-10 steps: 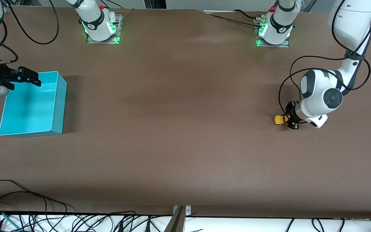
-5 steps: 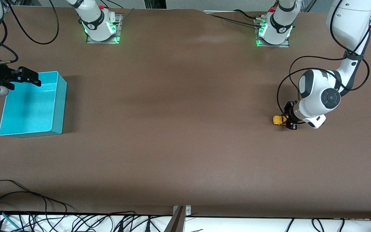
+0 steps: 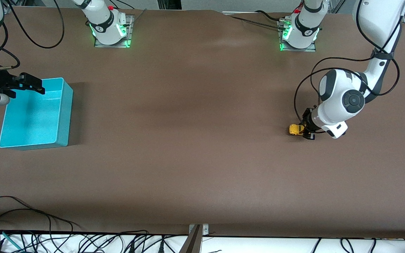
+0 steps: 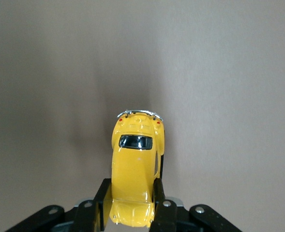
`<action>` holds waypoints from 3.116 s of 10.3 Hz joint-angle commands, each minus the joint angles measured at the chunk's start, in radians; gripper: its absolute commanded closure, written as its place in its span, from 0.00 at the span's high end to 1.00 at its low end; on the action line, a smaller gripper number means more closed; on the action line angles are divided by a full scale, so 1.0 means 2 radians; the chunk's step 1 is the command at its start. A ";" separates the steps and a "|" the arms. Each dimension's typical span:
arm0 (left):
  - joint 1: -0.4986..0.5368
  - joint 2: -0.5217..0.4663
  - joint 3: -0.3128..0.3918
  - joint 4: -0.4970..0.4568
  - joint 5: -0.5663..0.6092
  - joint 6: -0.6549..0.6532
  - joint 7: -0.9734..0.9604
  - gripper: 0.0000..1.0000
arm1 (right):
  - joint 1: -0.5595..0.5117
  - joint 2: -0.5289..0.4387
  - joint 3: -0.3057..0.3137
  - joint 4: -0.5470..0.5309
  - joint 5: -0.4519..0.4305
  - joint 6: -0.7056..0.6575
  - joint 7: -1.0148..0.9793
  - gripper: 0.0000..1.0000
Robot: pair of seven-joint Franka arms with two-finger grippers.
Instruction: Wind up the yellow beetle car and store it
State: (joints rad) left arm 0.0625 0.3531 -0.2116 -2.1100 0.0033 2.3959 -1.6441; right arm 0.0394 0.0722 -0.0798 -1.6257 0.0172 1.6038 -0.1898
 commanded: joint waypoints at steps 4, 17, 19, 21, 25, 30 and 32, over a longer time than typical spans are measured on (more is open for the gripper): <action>-0.028 0.027 -0.071 0.032 0.008 -0.010 -0.099 0.00 | -0.001 -0.004 0.001 -0.008 -0.004 0.000 -0.003 1.00; -0.011 0.096 -0.067 0.048 0.119 0.002 -0.198 0.00 | -0.002 -0.004 0.000 -0.009 -0.004 0.000 -0.005 1.00; 0.011 0.096 -0.068 0.041 0.116 0.002 -0.161 0.00 | -0.002 -0.005 0.000 -0.009 -0.004 0.000 -0.005 1.00; 0.034 0.096 -0.068 0.037 0.116 -0.004 -0.141 0.00 | -0.002 -0.005 0.000 -0.009 -0.004 0.000 -0.005 1.00; 0.085 0.097 -0.067 0.030 0.117 -0.005 -0.099 0.00 | -0.001 -0.005 0.001 -0.009 -0.004 0.000 -0.005 1.00; 0.115 0.102 -0.061 0.030 0.122 -0.012 -0.056 0.00 | -0.003 -0.005 -0.001 -0.009 -0.002 -0.002 -0.006 1.00; 0.134 0.103 -0.061 0.031 0.145 -0.012 -0.050 0.00 | -0.003 -0.005 -0.002 -0.009 -0.002 -0.002 -0.006 1.00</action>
State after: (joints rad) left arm 0.2948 0.5021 -0.3483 -2.0370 0.2105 2.3500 -1.7621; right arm 0.0377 0.0733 -0.0820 -1.6336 0.0172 1.6038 -0.1898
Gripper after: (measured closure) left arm 0.621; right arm 0.000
